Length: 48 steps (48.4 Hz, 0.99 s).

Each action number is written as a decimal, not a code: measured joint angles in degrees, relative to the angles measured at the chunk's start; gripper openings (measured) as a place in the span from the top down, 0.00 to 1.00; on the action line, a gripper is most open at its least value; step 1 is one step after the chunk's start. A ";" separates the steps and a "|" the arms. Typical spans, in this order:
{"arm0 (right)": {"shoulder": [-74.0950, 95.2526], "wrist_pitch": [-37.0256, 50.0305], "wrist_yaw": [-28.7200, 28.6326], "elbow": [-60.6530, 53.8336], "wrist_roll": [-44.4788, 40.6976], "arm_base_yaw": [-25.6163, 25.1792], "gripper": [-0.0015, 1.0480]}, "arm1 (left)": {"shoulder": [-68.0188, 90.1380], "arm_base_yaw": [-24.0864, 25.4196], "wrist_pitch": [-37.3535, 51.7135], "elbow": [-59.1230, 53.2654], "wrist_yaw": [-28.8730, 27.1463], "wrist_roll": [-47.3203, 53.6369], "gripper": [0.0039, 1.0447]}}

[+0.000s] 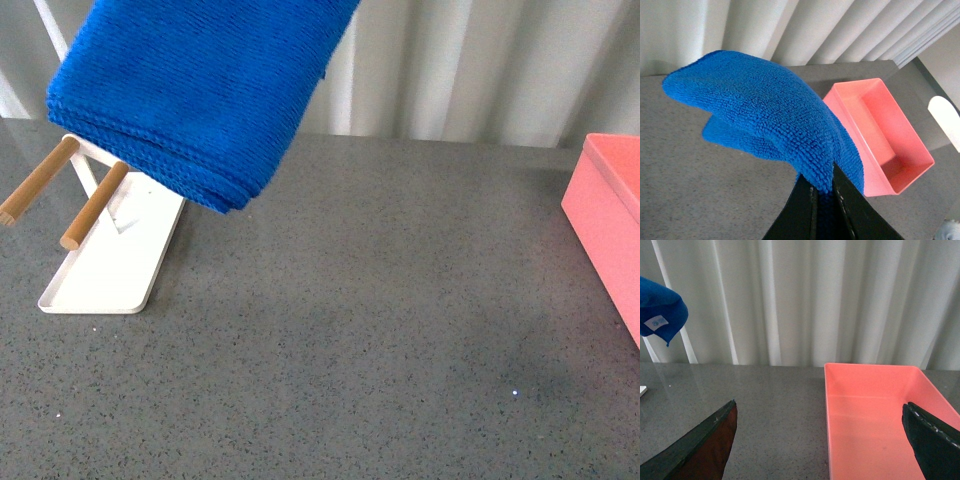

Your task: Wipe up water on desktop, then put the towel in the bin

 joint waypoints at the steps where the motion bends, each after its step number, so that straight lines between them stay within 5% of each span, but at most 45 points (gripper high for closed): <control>1: 0.00 0.02 0.00 0.02 -0.02 0.00 0.07 | 0.00 -0.26 0.28 -0.22 0.00 -0.26 0.97; 32: 1.25 -2.47 -0.79 0.81 0.04 -0.24 0.07 | 0.57 -8.76 6.12 -6.10 -1.84 -3.10 0.97; 36: 16.81 -18.47 -9.97 9.40 -2.27 -5.14 0.07 | 0.61 -8.72 6.14 -6.10 -1.90 -3.08 0.97; 41: 30.97 -13.00 -22.82 13.90 -5.29 -11.69 0.07 | 0.66 -8.79 6.16 -6.10 -1.84 -3.06 0.97; 48: 49.13 -4.44 -36.11 20.85 -7.78 -12.41 0.07 | 0.68 -8.76 6.19 -6.10 -1.86 -3.06 0.97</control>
